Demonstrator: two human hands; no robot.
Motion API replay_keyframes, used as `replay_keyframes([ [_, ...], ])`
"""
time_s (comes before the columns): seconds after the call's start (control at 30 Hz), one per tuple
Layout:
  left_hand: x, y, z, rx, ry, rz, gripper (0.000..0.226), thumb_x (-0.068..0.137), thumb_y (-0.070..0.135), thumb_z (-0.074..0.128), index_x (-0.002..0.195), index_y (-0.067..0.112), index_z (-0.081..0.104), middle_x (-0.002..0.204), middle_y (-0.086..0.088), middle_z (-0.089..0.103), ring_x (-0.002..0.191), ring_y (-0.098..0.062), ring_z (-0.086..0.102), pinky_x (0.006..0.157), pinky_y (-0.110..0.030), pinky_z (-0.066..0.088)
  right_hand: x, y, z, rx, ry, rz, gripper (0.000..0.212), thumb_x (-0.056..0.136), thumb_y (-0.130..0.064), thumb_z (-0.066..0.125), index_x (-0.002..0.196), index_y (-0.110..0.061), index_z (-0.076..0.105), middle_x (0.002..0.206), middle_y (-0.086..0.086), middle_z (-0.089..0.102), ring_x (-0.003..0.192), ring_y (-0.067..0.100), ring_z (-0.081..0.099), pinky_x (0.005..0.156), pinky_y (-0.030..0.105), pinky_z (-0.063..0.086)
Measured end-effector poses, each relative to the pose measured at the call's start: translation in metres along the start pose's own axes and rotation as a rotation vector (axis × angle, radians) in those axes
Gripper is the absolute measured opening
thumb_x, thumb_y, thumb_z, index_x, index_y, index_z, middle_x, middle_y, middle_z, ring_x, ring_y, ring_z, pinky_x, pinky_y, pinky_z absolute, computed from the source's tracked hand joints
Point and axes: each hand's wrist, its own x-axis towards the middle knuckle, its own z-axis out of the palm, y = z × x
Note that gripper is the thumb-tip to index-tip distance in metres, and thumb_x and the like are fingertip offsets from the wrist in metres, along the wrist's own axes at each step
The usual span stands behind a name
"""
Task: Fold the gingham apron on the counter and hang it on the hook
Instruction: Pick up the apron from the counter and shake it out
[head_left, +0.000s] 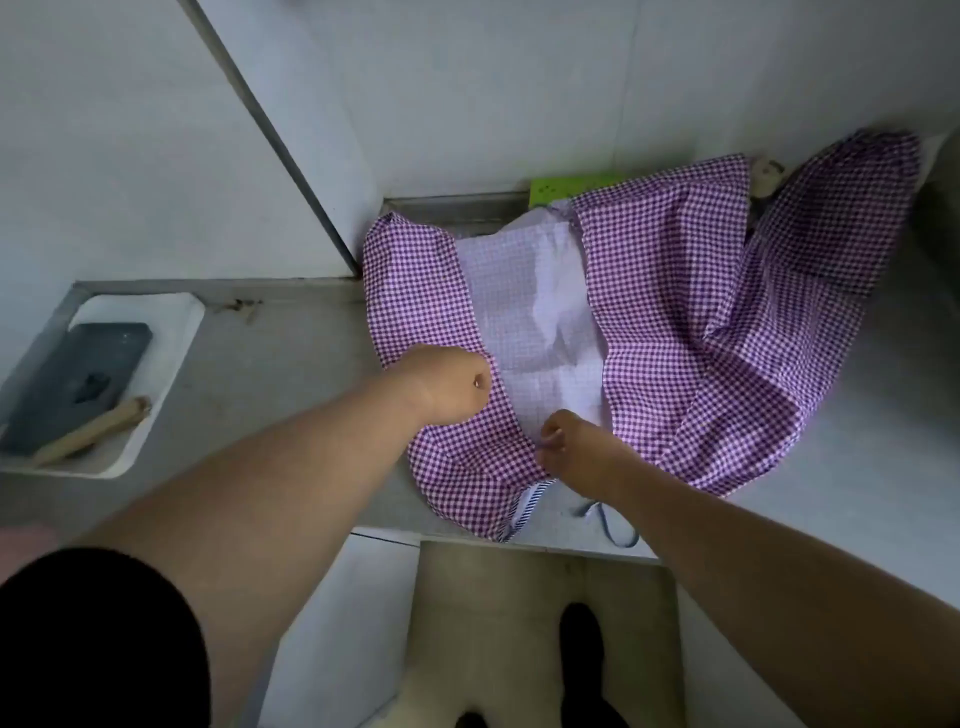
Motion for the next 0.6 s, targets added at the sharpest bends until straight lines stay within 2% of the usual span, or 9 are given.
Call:
replay_keyframes([
  [0.1, -0.004, 0.000, 0.008, 0.051, -0.035, 0.014, 0.026, 0.100, 0.041, 0.046, 0.107, 0.034, 0.071, 0.113, 0.013, 0.073, 0.101, -0.016, 0.065, 0.092, -0.036, 0.042, 0.004, -0.001, 0.010, 0.050, 0.000, 0.006, 0.011, 0.095, -0.026, 0.064, 0.098, -0.034, 0.058, 0.103, -0.003, 0.068, 0.085, 0.018, 0.067, 0.069, 0.038, 0.061],
  [0.23, -0.006, -0.003, 0.013, 0.150, -0.113, 0.069, 0.017, 0.100, 0.032, 0.050, 0.086, 0.031, 0.061, 0.091, 0.012, 0.066, 0.085, -0.013, 0.059, 0.105, -0.042, 0.038, 0.007, 0.000, 0.013, 0.059, 0.103, 0.022, 0.021, 0.099, -0.020, 0.054, 0.094, -0.037, 0.066, 0.100, -0.008, 0.069, 0.078, 0.015, 0.068, 0.064, 0.030, 0.059],
  [0.3, -0.004, 0.000, 0.011, 0.218, -0.148, 0.106, 0.016, 0.098, 0.033, 0.051, 0.086, 0.032, 0.061, 0.091, 0.012, 0.064, 0.087, -0.014, 0.058, 0.109, -0.043, 0.035, 0.005, 0.004, 0.004, 0.107, 0.212, 0.037, 0.024, 0.100, -0.017, 0.052, 0.098, -0.034, 0.069, 0.099, -0.007, 0.071, 0.072, 0.014, 0.068, 0.062, 0.030, 0.057],
  [0.37, -0.002, 0.007, 0.008, 0.246, -0.190, 0.139, 0.013, 0.098, 0.037, 0.052, 0.094, 0.036, 0.064, 0.099, 0.013, 0.065, 0.094, -0.015, 0.059, 0.110, -0.043, 0.030, 0.001, 0.012, -0.009, 0.169, 0.325, 0.066, 0.026, 0.098, -0.014, 0.052, 0.103, -0.030, 0.072, 0.096, -0.006, 0.072, 0.068, 0.014, 0.067, 0.064, 0.033, 0.059],
  [0.43, 0.000, 0.015, 0.012, 0.209, -0.243, 0.172, 0.020, 0.097, 0.041, 0.053, 0.108, 0.039, 0.069, 0.110, 0.015, 0.068, 0.102, -0.015, 0.060, 0.109, -0.042, 0.032, -0.004, 0.023, -0.019, 0.235, 0.371, 0.133, 0.028, 0.096, -0.014, 0.052, 0.109, -0.028, 0.073, 0.093, -0.006, 0.072, 0.068, 0.016, 0.067, 0.064, 0.034, 0.059],
  [0.53, 0.001, 0.034, 0.022, 0.129, -0.358, 0.199, 0.039, 0.094, 0.038, 0.059, 0.131, 0.044, 0.066, 0.131, 0.013, 0.067, 0.111, -0.014, 0.061, 0.105, -0.039, 0.048, -0.012, 0.043, -0.025, 0.183, 0.265, 0.192, 0.031, 0.099, -0.019, 0.052, 0.121, -0.032, 0.069, 0.107, -0.005, 0.070, 0.079, 0.015, 0.067, 0.070, 0.033, 0.059],
  [0.6, 0.000, 0.049, 0.030, 0.110, -0.458, 0.199, 0.051, 0.095, 0.036, 0.060, 0.145, 0.042, 0.056, 0.147, 0.008, 0.058, 0.123, -0.019, 0.059, 0.106, -0.043, 0.051, -0.016, 0.055, -0.024, 0.157, 0.159, 0.167, 0.033, 0.101, -0.022, 0.052, 0.129, -0.032, 0.064, 0.115, -0.004, 0.067, 0.087, 0.013, 0.066, 0.071, 0.029, 0.056],
])
